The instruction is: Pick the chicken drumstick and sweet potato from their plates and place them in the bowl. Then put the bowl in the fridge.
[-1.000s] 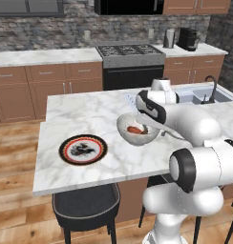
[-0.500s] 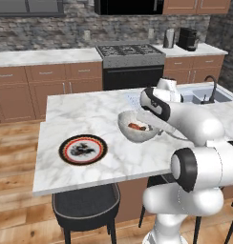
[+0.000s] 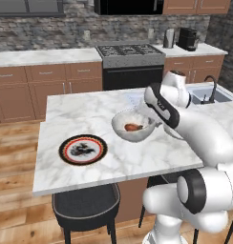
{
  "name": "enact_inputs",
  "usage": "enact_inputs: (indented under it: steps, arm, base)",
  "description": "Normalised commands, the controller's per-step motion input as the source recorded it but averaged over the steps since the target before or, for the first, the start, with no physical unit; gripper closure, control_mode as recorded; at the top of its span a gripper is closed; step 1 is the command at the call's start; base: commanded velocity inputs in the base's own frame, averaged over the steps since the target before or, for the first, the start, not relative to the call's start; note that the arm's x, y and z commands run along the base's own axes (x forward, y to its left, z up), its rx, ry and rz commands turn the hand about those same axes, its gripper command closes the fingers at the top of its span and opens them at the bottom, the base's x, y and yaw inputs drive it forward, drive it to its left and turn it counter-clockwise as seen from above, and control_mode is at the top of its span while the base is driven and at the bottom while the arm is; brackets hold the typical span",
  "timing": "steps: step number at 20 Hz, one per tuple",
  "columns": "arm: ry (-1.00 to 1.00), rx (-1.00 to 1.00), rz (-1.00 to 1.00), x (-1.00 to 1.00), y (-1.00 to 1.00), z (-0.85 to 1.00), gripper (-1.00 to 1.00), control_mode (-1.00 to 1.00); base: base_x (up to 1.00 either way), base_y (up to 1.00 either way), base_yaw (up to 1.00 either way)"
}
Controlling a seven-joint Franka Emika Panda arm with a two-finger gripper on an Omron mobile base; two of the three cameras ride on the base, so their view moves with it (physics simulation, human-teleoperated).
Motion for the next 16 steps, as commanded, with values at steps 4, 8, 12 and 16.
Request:
enact_inputs:
  steps: [4, 8, 12, 16]
  arm:
    - [-0.35, -0.11, 0.13, -0.55, 0.07, 0.49, 1.00, -1.00]
    - [-0.14, 0.01, 0.00, -0.62, 0.01, 0.48, 1.00, -1.00]
    - [0.01, 0.13, -0.18, -0.57, 0.00, 0.37, 1.00, -1.00]
    - [0.00, 0.16, -0.40, -0.52, 0.07, 0.27, 1.00, -1.00]
  base:
    - [0.00, 0.00, 0.00]
    - [0.00, 0.00, 0.00]
    - [0.00, 0.00, 0.00]
    - [0.00, 0.00, 0.00]
